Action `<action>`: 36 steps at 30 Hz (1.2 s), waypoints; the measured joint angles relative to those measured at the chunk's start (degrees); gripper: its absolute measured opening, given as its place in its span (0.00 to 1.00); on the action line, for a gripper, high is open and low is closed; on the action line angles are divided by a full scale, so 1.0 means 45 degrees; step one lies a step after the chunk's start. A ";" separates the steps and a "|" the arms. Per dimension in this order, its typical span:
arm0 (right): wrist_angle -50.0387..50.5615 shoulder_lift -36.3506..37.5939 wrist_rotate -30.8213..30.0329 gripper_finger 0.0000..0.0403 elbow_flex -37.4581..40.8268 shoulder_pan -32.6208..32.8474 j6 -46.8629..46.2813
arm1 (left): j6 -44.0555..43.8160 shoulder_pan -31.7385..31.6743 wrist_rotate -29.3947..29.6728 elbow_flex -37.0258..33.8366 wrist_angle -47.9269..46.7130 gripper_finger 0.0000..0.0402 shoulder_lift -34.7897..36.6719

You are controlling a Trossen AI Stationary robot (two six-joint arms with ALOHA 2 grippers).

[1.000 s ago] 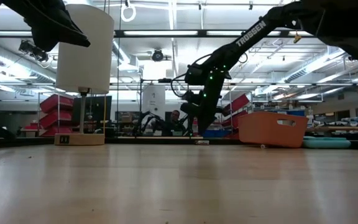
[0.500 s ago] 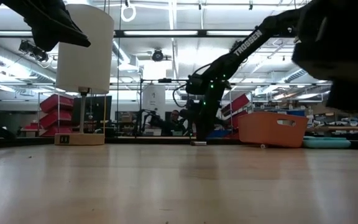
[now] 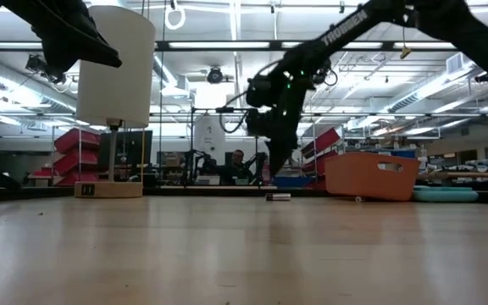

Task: Sort batteries
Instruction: Put the silver battery into the yellow bin

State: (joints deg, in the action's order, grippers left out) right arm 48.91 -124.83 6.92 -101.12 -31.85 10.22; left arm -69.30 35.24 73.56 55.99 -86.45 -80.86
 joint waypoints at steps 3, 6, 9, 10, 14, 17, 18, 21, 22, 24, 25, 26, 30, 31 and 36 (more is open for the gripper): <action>0.1602 0.0265 -0.0609 0.00 0.0006 0.0823 0.2089 | 0.0000 0.0000 -0.0156 0.0000 0.0078 0.24 0.0000; 0.2325 0.0260 -0.1433 0.01 0.0034 0.1474 0.2820 | 0.0000 0.0000 -0.0155 0.0000 0.0135 0.24 0.0000; 0.2091 0.0294 -0.1470 0.06 0.0272 0.2011 0.3107 | 0.0000 0.0000 -0.0136 0.0000 0.0192 0.24 0.0000; 0.2111 0.0287 -0.1427 0.08 0.0355 0.2225 0.3104 | 0.0000 0.0000 -0.0127 0.0000 0.0199 0.24 0.0000; 0.2235 0.0285 -0.1263 0.20 0.0719 0.3039 0.2918 | 0.0000 0.0000 -0.0303 0.0000 0.0246 0.24 0.0000; 0.2230 0.0285 -0.1339 0.30 0.1168 0.3591 0.2856 | 0.0000 0.0000 -0.0471 0.0000 0.0276 0.24 0.0000; 0.2064 0.0285 -0.1536 0.33 0.1342 0.3796 0.2804 | 0.0000 0.0000 -0.0495 0.0000 0.0285 0.24 0.0000; 0.1718 0.0285 -0.2545 0.42 0.1877 0.4301 0.2306 | 0.0000 0.0000 -0.0495 0.0000 0.0306 0.24 0.0000; 0.1595 0.0285 -0.2689 0.44 0.2054 0.4393 0.2089 | 0.0000 0.0000 -0.0495 0.0000 0.0327 0.24 0.0000; 0.1275 0.0294 -0.2615 0.48 0.2369 0.4449 0.1651 | 0.0000 0.0000 -0.0495 0.0000 0.0356 0.24 0.0000; 0.1159 0.0330 -0.2477 0.50 0.2497 0.4456 0.1464 | 0.0000 0.0000 -0.0495 0.0000 0.0390 0.24 0.0000; 0.1076 0.0343 -0.2373 0.51 0.2589 0.4443 0.1266 | 0.0000 0.0000 -0.0495 0.0000 0.0407 0.24 0.0000; 0.0707 0.0401 -0.2346 0.51 0.2966 0.4462 0.0939 | 0.0005 0.0000 -0.0495 0.0000 0.0621 0.24 0.0000; 0.0698 0.0396 -0.2334 0.50 0.2977 0.4462 0.0884 | 0.0005 0.0000 -0.0500 0.0000 0.0662 0.24 0.0000; 0.0619 0.0372 -0.2147 0.35 0.3001 0.4467 0.0996 | 0.0005 0.0000 -0.0711 0.0000 0.0800 0.24 -0.0005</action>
State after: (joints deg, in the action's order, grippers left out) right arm 51.70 -123.15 -2.74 -87.61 -11.75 14.70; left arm -69.28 35.24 70.36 55.99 -82.85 -80.88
